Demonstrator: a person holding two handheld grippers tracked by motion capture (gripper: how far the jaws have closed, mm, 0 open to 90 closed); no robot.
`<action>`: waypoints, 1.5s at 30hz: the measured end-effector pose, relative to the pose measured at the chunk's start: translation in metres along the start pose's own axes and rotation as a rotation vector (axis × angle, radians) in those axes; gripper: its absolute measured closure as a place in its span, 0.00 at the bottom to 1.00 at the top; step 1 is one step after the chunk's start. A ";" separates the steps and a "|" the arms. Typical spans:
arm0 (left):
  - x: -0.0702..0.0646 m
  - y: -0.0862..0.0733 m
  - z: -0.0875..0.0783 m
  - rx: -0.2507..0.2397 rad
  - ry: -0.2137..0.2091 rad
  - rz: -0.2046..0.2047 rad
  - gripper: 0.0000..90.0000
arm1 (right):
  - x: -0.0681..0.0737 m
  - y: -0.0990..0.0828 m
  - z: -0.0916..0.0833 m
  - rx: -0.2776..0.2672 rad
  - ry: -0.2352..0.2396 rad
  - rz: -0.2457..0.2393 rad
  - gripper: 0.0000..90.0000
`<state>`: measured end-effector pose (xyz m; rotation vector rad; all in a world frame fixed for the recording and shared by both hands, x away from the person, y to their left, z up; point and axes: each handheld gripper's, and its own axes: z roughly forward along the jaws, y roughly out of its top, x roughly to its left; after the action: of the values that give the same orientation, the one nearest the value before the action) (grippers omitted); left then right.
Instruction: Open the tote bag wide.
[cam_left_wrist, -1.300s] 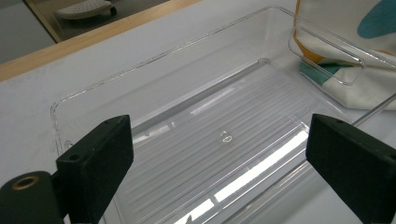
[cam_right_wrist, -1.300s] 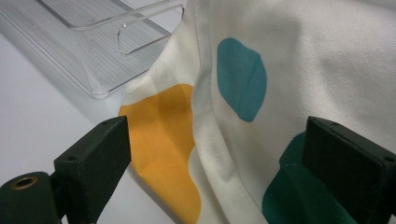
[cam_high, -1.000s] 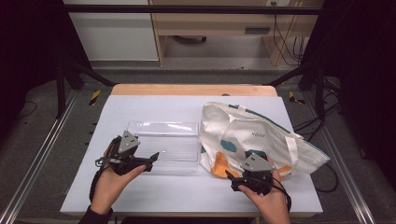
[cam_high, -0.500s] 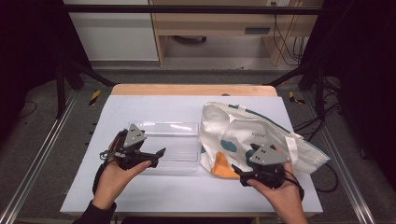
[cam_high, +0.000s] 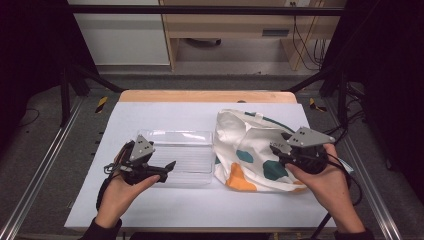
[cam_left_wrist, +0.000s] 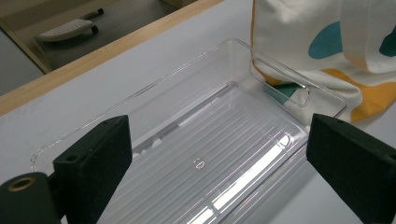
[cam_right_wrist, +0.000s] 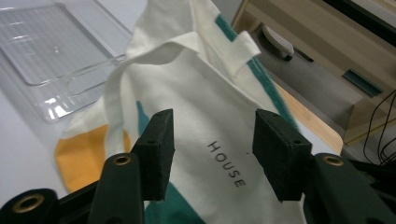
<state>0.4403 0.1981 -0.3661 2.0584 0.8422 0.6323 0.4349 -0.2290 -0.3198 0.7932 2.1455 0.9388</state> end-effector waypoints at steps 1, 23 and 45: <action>0.000 0.000 0.000 0.005 -0.001 0.004 0.08 | -0.004 0.001 0.002 0.007 -0.007 -0.001 0.57; -0.022 0.030 0.001 -0.019 -0.025 0.084 0.11 | -0.024 -0.008 0.022 0.117 -0.041 0.069 0.95; -0.051 0.145 0.069 -0.035 -0.124 0.258 0.17 | 0.034 -0.035 -0.012 -0.021 0.038 0.109 0.98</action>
<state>0.5035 0.0610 -0.2917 2.1682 0.4952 0.6443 0.3963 -0.2287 -0.3519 0.8962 2.1397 1.0380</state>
